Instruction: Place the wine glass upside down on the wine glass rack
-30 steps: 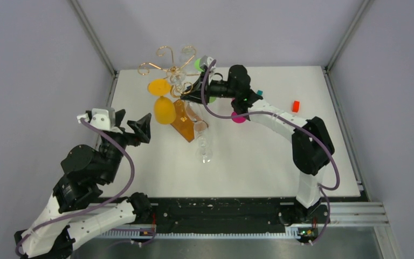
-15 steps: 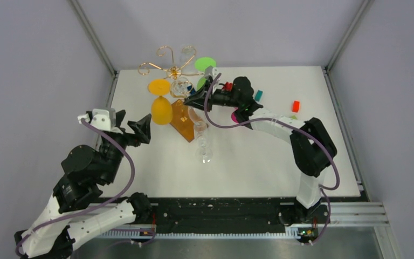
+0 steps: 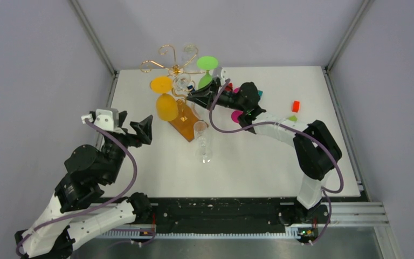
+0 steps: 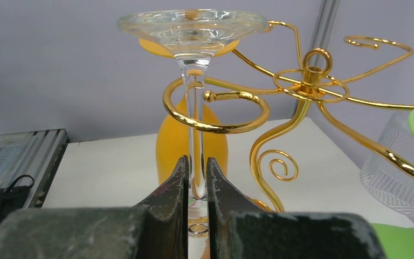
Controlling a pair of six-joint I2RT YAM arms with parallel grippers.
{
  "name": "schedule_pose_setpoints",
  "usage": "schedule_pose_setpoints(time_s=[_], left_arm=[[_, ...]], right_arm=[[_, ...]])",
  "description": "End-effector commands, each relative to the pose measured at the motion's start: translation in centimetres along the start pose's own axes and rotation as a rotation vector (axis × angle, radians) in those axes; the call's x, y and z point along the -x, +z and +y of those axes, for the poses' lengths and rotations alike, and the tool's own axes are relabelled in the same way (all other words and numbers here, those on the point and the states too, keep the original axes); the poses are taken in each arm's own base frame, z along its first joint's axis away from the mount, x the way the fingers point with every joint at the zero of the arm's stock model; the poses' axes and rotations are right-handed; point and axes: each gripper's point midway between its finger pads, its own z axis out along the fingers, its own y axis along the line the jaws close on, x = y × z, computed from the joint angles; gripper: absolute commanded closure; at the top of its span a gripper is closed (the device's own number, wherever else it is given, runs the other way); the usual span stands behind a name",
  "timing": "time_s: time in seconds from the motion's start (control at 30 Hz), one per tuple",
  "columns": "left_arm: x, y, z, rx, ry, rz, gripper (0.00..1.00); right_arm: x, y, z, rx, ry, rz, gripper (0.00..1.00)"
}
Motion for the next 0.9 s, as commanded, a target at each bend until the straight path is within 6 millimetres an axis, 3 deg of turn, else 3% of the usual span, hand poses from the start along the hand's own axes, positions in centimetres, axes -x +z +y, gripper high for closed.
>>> schedule_pose_setpoints(time_s=[0.0, 0.4, 0.6, 0.87], left_arm=[[0.6, -0.1, -0.1, -0.008, -0.023, -0.023, 0.16], [0.6, -0.3, 0.1, -0.007, -0.028, -0.028, 0.16], [0.5, -0.3, 0.1, -0.007, -0.026, -0.026, 0.16], [0.7, -0.6, 0.5, -0.004, -0.031, -0.032, 0.16]], right_arm=[[7.2, 0.2, 0.8, -0.002, -0.11, -0.195, 1.0], [7.4, -0.1, 1.6, 0.033, -0.112, -0.278, 1.0], [6.5, 0.4, -0.1, -0.039, -0.071, -0.222, 1.0], [3.7, 1.1, -2.6, -0.131, -0.02, -0.081, 1.0]])
